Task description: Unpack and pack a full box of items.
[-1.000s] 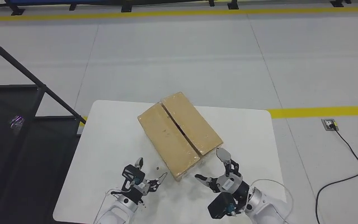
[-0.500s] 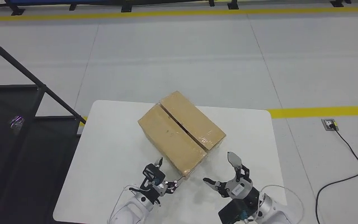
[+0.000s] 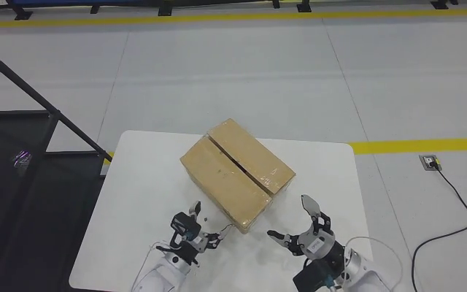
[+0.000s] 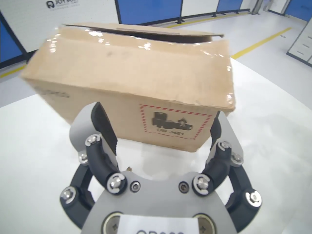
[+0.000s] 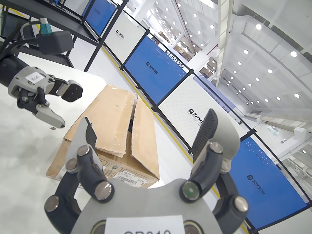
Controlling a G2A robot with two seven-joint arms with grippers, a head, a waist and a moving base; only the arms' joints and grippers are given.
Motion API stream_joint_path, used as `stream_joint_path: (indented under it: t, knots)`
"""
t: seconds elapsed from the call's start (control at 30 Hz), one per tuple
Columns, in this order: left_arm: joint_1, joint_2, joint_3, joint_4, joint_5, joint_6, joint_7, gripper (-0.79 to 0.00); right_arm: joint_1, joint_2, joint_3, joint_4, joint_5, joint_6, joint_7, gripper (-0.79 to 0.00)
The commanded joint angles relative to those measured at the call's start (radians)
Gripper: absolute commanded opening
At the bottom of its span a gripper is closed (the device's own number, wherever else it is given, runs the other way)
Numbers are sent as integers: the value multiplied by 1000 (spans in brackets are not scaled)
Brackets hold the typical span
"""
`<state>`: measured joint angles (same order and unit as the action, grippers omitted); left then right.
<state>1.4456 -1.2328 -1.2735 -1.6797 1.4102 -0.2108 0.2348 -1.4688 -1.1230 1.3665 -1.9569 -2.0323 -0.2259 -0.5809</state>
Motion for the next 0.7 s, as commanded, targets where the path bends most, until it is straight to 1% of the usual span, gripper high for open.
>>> stream_joint_path:
  t: [0.0, 0.07, 0.13, 0.23, 0.57, 0.67]
  knots:
    - [36, 7, -68, -16, -12, 19, 24, 0, 15, 0, -9, -6, -8, -16, 11, 0]
    - [62, 12, -126, -18, -36, 41, 42, 0, 32, 0, -23, -12, -16, -36, 32, 0]
    - [82, 19, -181, -20, -62, 26, 47, 0, 51, -2, -41, -15, -18, -59, 55, 0]
    - [82, 19, -181, -20, -62, 26, 47, 0, 74, -2, -62, -20, -31, -117, 122, 0]
    - [82, 19, -181, -20, -62, 26, 47, 0, 74, -2, -62, -20, -31, -117, 122, 0]
    - [80, 18, -175, -19, -68, 20, 38, 0, 78, -5, -74, -25, -12, -101, 120, 0]
